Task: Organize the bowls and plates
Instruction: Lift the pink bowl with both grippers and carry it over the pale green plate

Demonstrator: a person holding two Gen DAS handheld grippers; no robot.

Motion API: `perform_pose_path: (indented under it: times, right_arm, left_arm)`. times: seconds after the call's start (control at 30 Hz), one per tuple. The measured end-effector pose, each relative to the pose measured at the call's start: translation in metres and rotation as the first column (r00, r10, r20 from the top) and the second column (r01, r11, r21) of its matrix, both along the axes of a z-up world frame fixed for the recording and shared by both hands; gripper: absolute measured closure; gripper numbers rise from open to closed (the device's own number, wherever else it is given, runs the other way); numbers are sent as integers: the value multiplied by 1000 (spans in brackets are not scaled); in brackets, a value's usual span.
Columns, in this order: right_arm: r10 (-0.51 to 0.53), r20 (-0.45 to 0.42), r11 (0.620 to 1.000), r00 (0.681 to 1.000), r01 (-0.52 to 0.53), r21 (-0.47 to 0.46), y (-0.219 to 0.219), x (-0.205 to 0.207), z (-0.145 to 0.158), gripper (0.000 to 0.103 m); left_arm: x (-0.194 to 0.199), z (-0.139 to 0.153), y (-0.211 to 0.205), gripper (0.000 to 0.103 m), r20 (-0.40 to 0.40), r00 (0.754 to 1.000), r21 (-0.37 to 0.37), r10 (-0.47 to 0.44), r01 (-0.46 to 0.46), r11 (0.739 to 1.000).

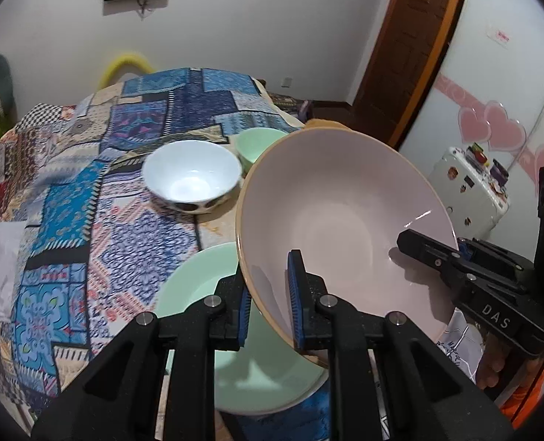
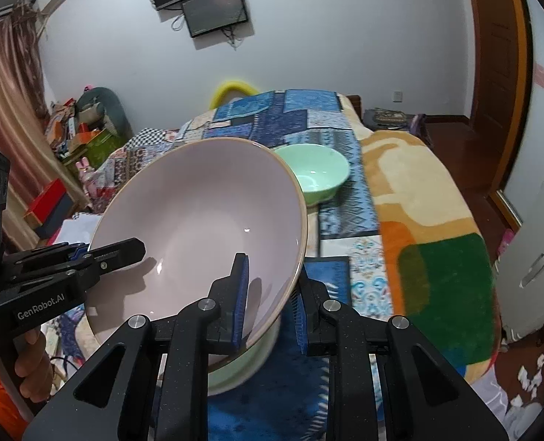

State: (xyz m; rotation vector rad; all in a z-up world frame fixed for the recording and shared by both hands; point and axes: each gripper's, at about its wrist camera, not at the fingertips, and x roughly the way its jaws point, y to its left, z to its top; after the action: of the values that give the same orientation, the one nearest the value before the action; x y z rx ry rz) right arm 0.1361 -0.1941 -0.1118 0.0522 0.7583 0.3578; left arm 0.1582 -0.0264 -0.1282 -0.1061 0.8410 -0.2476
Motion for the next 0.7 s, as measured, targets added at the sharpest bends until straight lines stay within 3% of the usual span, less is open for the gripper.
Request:
perform_pose_path:
  times: [0.33,0.7]
  right_arm:
    - [84,-13,996,996,-84,-3,48,-8,-8,83]
    - [190,-52,982,980,-191,-1,107,-15,-26,83]
  left_arm:
    - [-33,2,54,85,11,996,-6,88,-88,996]
    - [-63,-15,115,85,-28,979,-10,204,-204,979]
